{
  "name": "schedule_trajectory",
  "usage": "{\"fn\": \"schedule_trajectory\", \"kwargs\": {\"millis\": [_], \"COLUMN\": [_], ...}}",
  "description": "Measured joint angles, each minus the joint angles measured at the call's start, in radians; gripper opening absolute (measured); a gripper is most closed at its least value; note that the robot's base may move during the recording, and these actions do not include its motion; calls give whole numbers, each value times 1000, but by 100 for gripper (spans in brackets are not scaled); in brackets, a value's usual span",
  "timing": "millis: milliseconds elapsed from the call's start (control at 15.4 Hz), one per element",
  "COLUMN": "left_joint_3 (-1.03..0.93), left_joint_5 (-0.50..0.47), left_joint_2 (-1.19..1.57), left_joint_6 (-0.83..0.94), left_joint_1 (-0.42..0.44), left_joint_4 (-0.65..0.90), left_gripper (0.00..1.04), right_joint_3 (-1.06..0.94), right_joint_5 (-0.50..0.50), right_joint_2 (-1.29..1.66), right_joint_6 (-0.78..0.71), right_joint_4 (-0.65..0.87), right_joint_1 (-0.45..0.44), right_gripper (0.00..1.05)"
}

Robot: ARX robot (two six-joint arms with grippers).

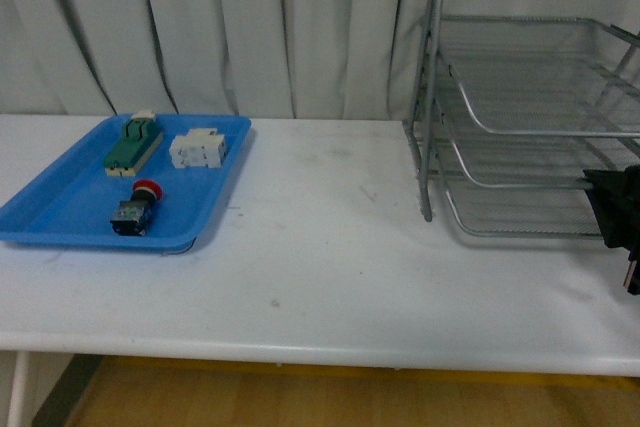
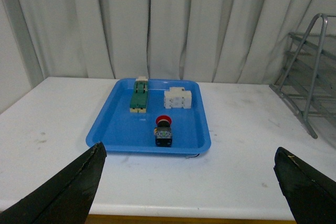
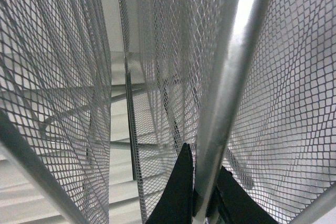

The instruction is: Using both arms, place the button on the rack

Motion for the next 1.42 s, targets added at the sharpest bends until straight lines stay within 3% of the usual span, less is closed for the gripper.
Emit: {"fn": "schedule_trajectory", "kwargs": {"millis": [65,453,1101,1166,1231,1425], "left_joint_3": [0,0,0,0,0,0], "left_joint_5": [0,0,0,0,0,0], "left_joint_2": [0,0,0,0,0,0], "left_joint_6": [0,0,0,0,0,0], "left_joint_1": [0,0,0,0,0,0], "left_joint_4": [0,0,0,0,0,0], "left_gripper": [98,98,98,98,98,98], "right_joint_3": [0,-65,-435,-447,-452,-468], "right_joint_5": [0,-21,-54,-72,-85,-80], "right_joint_2": [5,5,-142,-156,-159,-181], "right_joint_6": [1,-2,-48,-93,-125,-135], "right_joint_4": [1,29,71,55,37,12], "right_joint_1": [0,-16,-55,-67,-80,-102], "right_gripper": [3,3,3,14,33,66]}}
